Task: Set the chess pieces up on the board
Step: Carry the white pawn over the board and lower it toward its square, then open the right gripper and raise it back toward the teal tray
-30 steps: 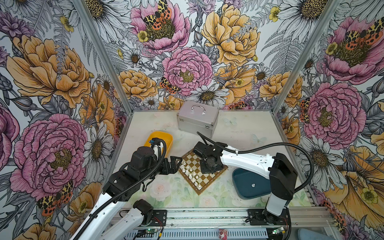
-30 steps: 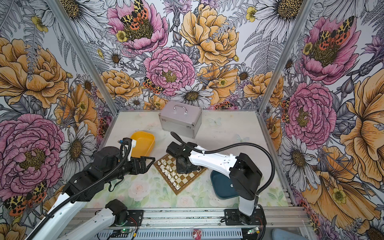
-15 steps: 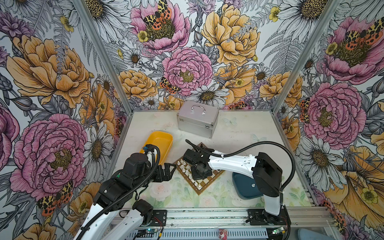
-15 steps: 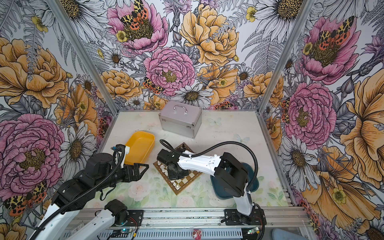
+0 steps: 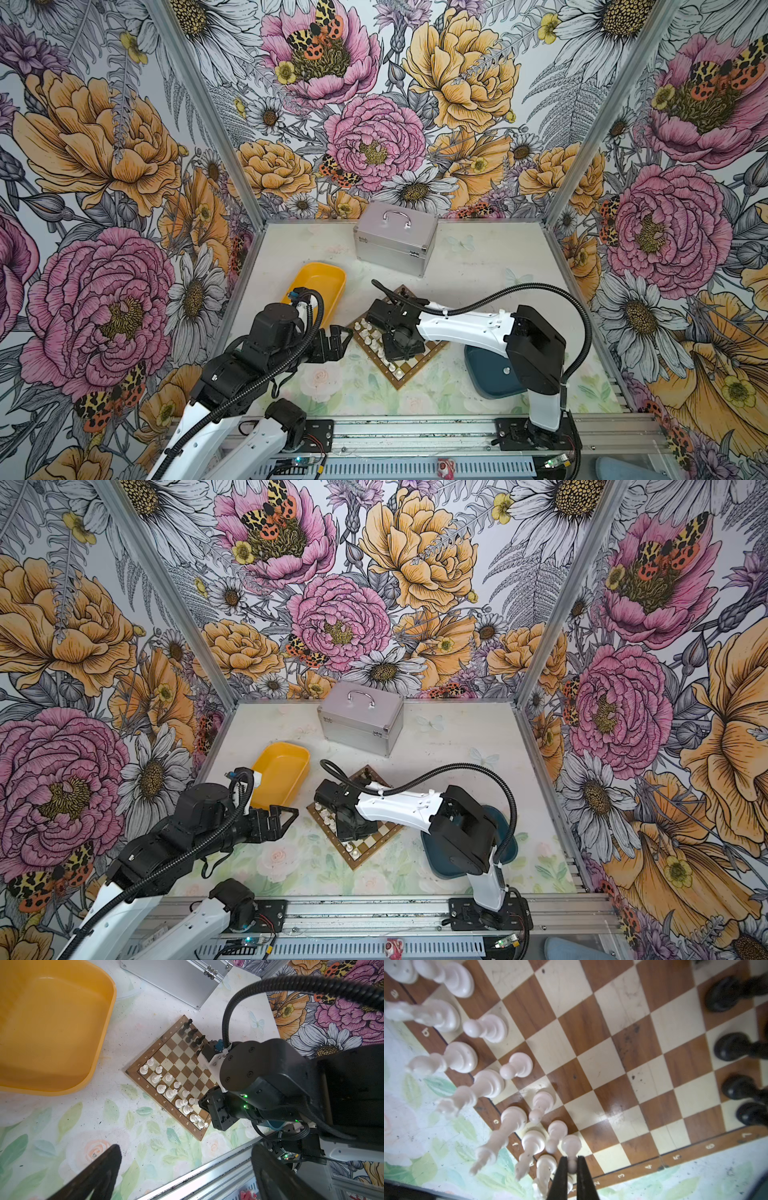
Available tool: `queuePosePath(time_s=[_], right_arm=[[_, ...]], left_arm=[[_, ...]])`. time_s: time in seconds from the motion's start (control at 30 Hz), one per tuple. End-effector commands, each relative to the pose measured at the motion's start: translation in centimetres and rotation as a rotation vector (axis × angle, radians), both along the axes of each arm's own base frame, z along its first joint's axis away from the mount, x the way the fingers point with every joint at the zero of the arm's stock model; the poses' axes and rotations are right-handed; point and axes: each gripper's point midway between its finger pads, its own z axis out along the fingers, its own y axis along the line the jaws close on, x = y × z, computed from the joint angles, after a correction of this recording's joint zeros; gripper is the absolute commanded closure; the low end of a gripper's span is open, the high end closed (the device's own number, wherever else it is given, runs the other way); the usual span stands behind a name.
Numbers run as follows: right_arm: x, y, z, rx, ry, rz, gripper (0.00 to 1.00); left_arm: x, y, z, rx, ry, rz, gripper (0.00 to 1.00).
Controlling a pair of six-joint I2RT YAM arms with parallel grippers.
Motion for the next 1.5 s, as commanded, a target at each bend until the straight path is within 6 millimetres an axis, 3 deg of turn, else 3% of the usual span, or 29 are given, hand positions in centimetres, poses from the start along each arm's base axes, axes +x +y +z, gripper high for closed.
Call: queuePosePath(time_s=[0.0,0.83,1.13,1.23,1.47], right_arm=[[-0.5,-0.4,0.0,-0.002,-0.001,-0.012,0.93],[-1.8,-0.3,0.2,0.010,0.018,0.018,0.92],[-1.6,-0.1,0.5,0.016,0.006,0.018,0.77],[-1.3,0.1,1.0,0.023,-0.010,0.017,0.67],[-0.8,0.1,1.8,0.035,-0.035,0.006,0.63]], left_arm=[[0.2,0.3,0.9,0.002,-0.030,0.012,0.01],[0.1,0.6,1.1,-0.015,-0.036,0.035,0.01],[0.0,0.6,1.0,-0.015,-0.035,0.033,0.01],[0.0,0.6,0.9,-0.013,-0.035,0.032,0.01],[0.1,0.6,1.2,-0.013,-0.046,0.032,0.01]])
